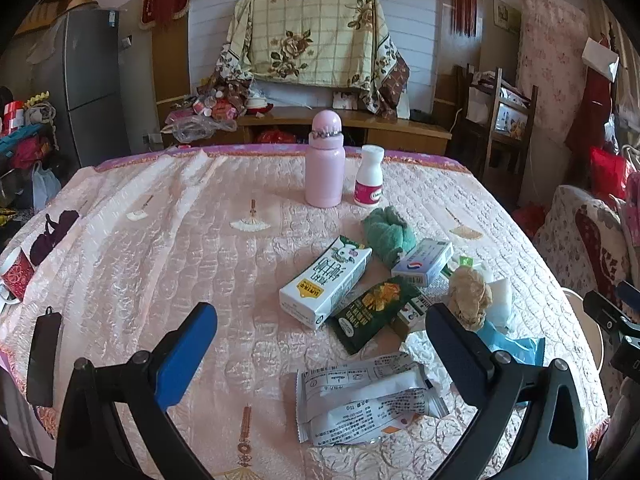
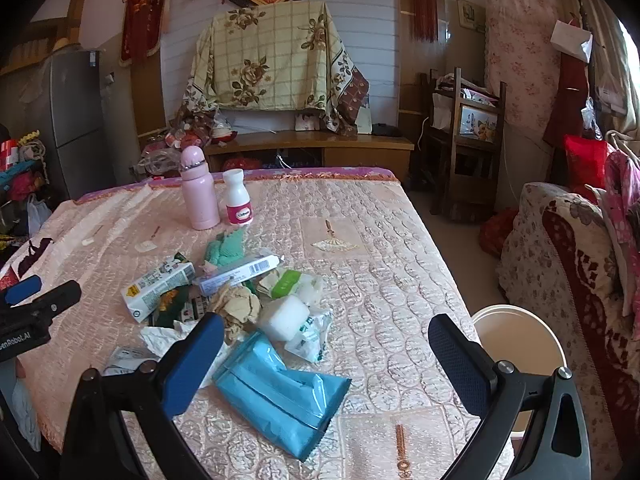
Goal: Collect trash
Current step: 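Move both tools back from the bed toward the scattered trash, then grasp the white milk carton with the left tool while the right tool grasps crumpled brown paper, then carry both items to the white bucket and open both tools to drop them, then grasp the green snack wrapper with the left tool while the right tool grasps the blue tissue pack, then carry both items over the white bucket and open both tools to drop them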
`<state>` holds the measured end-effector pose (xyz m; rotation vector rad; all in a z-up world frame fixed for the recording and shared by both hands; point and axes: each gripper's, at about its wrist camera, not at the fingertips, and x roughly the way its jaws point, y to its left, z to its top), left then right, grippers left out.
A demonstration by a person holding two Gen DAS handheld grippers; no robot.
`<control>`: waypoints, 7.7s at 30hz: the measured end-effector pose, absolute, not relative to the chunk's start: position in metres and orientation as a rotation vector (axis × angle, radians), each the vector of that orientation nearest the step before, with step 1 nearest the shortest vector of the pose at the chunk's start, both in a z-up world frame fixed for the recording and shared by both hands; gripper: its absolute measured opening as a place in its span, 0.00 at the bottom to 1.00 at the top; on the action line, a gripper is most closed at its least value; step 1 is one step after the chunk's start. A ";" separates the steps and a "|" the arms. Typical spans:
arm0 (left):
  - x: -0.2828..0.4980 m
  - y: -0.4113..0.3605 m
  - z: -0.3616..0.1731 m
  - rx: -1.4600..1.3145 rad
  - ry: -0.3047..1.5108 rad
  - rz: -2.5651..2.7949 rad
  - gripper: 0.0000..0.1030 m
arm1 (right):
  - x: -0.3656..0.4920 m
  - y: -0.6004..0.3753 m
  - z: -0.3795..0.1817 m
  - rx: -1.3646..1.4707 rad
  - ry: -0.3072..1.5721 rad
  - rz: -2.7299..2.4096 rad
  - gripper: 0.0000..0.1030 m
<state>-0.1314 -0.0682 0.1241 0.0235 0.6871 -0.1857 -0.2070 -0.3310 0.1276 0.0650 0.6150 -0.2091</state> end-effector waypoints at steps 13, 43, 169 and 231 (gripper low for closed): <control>-0.087 -0.055 0.094 0.062 0.834 -0.214 1.00 | -0.198 -0.357 0.096 0.103 0.803 -0.062 1.00; 0.026 -0.104 0.040 0.278 1.061 -0.277 0.58 | -0.062 -0.295 0.054 0.079 0.955 0.256 0.28; -0.089 -0.101 0.081 0.061 0.925 -0.439 0.71 | -0.174 -0.369 0.056 0.090 0.924 0.188 0.77; -0.112 -0.196 0.130 0.194 0.852 -0.614 0.21 | -0.206 -0.373 0.104 -0.007 0.767 0.179 0.36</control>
